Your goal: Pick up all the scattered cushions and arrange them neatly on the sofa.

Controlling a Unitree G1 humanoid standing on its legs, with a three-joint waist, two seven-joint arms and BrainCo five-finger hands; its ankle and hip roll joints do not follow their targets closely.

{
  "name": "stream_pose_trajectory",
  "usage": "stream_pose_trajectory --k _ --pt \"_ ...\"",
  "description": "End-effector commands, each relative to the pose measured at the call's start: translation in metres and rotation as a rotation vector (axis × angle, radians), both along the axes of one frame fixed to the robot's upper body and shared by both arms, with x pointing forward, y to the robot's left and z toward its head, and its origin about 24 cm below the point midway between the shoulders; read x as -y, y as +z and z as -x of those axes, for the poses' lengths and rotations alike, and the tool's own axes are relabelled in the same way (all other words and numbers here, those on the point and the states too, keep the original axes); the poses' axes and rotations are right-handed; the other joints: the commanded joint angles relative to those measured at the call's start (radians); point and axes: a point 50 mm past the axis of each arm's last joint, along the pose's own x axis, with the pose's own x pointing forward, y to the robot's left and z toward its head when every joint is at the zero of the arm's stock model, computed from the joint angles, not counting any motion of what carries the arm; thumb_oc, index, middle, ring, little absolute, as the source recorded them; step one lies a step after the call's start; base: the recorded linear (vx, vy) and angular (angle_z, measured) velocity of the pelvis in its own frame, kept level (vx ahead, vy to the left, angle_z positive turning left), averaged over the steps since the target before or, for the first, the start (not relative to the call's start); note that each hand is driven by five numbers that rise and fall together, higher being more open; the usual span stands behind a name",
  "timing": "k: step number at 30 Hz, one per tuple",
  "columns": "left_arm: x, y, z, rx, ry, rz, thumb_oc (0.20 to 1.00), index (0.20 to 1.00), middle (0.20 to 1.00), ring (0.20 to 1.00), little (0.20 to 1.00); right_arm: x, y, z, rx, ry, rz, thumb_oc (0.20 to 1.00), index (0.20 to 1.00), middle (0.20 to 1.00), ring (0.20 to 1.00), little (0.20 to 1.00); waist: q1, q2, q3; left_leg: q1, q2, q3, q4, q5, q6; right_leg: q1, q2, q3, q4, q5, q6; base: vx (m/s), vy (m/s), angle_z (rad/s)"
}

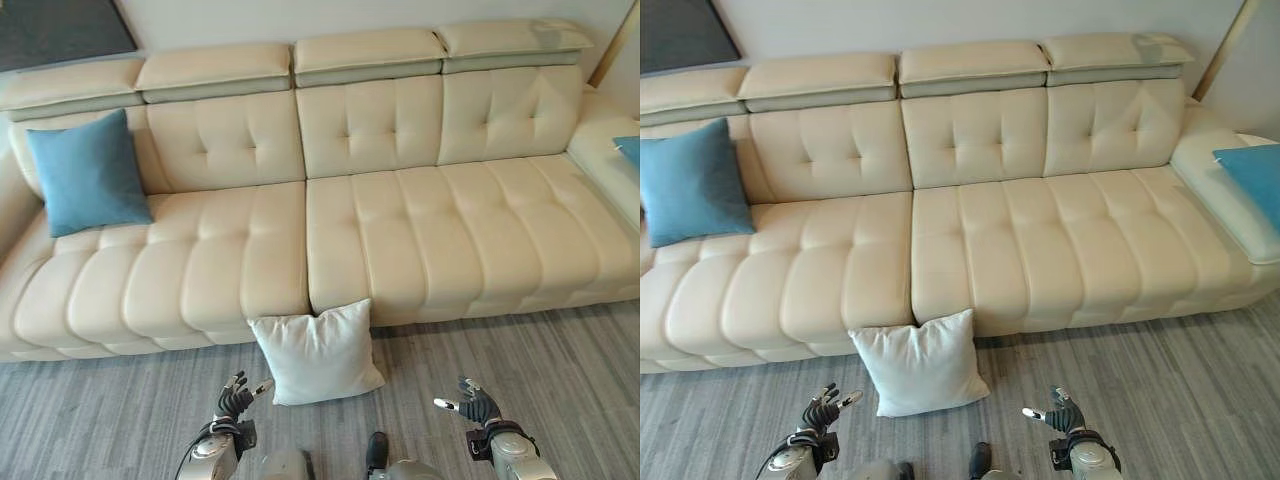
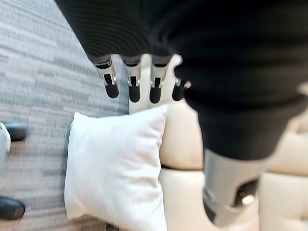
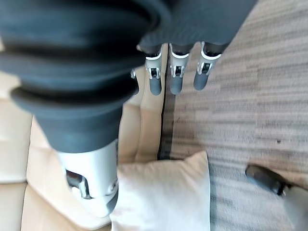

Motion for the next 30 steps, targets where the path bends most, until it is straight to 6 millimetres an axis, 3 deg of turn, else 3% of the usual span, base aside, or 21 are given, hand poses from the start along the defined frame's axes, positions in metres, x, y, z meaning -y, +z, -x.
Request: stream_pose_trajectory --k 1,6,12,13,14,16,18,21,23,26,30 --pt "0.001 0.009 -0.013 0.065 -0.007 -0.014 1.0 1.0 1.0 1.0 1.0 0.007 0.005 -0.005 0.036 0.001 0.027 1.0 1.0 1.0 1.0 1.0 0.014 0.021 0.009 -0.001 0.022 -0.026 -0.12 0.167 -0.01 0.064 -0.041 -0.011 -0.004 -0.161 0.104 0.28 0.108 0.12" --pt "-0.003 0.009 -0.013 0.057 -0.009 -0.026 1.0 1.0 1.0 1.0 1.0 0.006 0.002 -0.003 0.013 0.018 0.037 1.0 1.0 1.0 1.0 1.0 0.021 0.016 0.009 -0.038 0.036 0.002 -0.12 0.189 -0.03 0.113 -0.042 -0.021 -0.004 -0.175 0.11 0.26 0.165 0.25" --pt "-0.013 0.007 -0.008 0.035 0.012 -0.049 1.0 1.0 1.0 1.0 1.0 -0.006 -0.001 -0.004 0.005 0.021 -0.004 1.0 1.0 1.0 1.0 1.0 0.037 -0.008 -0.04 0.017 0.0 0.027 -0.12 0.138 0.023 0.124 -0.101 0.011 0.065 -0.174 0.158 0.28 0.292 -0.08" --pt "-0.015 0.007 -0.009 0.03 0.01 -0.06 1.0 1.0 1.0 1.0 1.0 -0.01 -0.003 -0.004 0.001 0.027 -0.015 1.0 1.0 1.0 1.0 1.0 0.039 -0.012 -0.044 0.027 -0.01 0.03 -0.12 0.123 0.037 0.108 -0.115 0.018 0.114 -0.172 0.17 0.22 0.342 -0.1" --pt "-0.018 0.008 -0.012 0.028 -0.002 -0.076 1.0 1.0 1.0 1.0 1.0 -0.019 -0.004 -0.007 -0.004 0.059 -0.017 1.0 1.0 1.0 1.0 1.0 0.042 -0.017 -0.038 0.053 -0.028 0.04 -0.12 0.095 0.066 0.034 -0.149 0.034 0.277 -0.132 0.197 0.24 0.428 -0.16" --pt "-0.021 0.01 -0.013 0.032 -0.009 -0.086 1.0 1.0 1.0 1.0 1.0 -0.023 -0.001 -0.012 0.018 0.067 -0.025 1.0 1.0 1.0 1.0 1.0 0.039 -0.015 -0.023 0.075 -0.039 0.054 -0.12 0.074 0.086 -0.039 -0.177 0.052 0.41 -0.065 0.217 0.15 0.321 -0.16" --pt "-0.021 0.012 -0.015 0.039 -0.022 -0.095 1.0 1.0 1.0 1.0 1.0 -0.025 0.001 -0.014 0.031 0.073 -0.033 1.0 1.0 1.0 1.0 1.0 0.028 -0.007 -0.011 0.09 -0.044 0.054 -0.12 0.06 0.093 -0.099 -0.172 0.089 0.486 -0.05 0.216 0.13 0.184 -0.01" --pt "-0.023 0.012 -0.015 0.039 -0.024 -0.094 1.0 1.0 1.0 1.0 1.0 -0.025 -0.001 -0.012 0.016 0.07 -0.031 1.0 1.0 1.0 1.0 1.0 0.028 0.008 -0.006 0.107 -0.035 0.065 -0.12 0.048 0.086 -0.106 -0.163 0.065 0.359 -0.081 0.203 0.1 0.04 -0.05" --pt "-0.023 0.01 -0.014 0.03 -0.025 -0.096 1.0 1.0 1.0 1.0 1.0 -0.025 -0.003 -0.011 0.007 0.066 -0.026 1.0 1.0 1.0 1.0 1.0 0.03 0.01 -0.005 0.11 -0.028 0.074 -0.12 0.042 0.075 -0.096 -0.147 0.07 0.142 -0.059 0.2 0.12 -0.092 0.01" --pt "-0.026 0.009 -0.011 0.02 -0.007 -0.098 1.0 1.0 1.0 1.0 1.0 -0.022 -0.008 -0.003 -0.028 0.061 -0.008 1.0 1.0 1.0 1.0 1.0 0.028 0.002 -0.009 0.125 -0.023 0.073 -0.12 0.047 0.069 -0.067 -0.143 0.093 0.089 -0.057 0.207 0.1 -0.109 -0.07" --pt "-0.019 -0.001 0.0 -0.029 0.011 -0.068 1.0 1.0 1.0 1.0 1.0 -0.011 -0.01 0.003 -0.047 0.023 0.002 1.0 1.0 1.0 1.0 1.0 0.018 0.002 -0.035 0.12 -0.01 0.055 -0.12 0.055 0.043 0.012 -0.115 0.049 -0.004 -0.062 0.189 0.15 -0.229 0.03"
